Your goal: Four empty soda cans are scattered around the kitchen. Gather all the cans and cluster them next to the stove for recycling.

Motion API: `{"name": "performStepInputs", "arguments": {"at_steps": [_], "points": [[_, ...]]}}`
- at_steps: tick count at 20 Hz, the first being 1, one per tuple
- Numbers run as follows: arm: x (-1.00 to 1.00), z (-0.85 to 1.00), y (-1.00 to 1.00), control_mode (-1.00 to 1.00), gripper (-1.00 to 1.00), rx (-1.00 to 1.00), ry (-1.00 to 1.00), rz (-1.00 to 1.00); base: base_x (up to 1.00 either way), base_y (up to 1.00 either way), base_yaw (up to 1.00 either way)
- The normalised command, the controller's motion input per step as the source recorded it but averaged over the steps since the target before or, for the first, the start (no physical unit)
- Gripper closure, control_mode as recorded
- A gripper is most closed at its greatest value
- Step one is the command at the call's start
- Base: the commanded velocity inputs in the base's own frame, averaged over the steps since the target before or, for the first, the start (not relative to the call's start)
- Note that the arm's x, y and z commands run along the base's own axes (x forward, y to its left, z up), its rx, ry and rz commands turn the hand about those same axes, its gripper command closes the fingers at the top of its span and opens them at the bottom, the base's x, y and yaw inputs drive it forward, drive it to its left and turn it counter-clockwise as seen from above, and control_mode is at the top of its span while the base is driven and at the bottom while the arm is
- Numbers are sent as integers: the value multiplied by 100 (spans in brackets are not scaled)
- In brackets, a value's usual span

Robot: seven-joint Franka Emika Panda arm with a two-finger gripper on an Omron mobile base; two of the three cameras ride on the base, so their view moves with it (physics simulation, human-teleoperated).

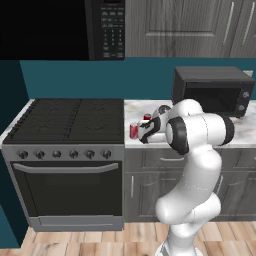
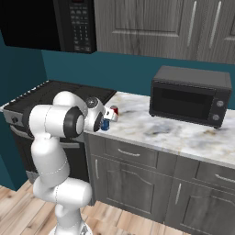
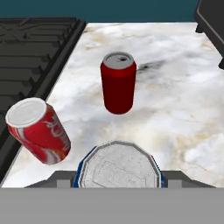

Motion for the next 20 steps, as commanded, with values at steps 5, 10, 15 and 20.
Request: {"name": "performStepInputs", "arguments": {"at_steps": [5, 10, 15, 20], "points": [[19, -21, 0, -100, 100, 0, -2, 0, 0, 0, 0], [16, -28, 0, -100, 100, 0, -5, 1, 0, 0, 0], [15, -19, -2, -100, 100, 0, -4, 0, 0, 0, 0], [13, -12, -7, -100, 100, 0, -5, 0, 0, 0, 0]]}}
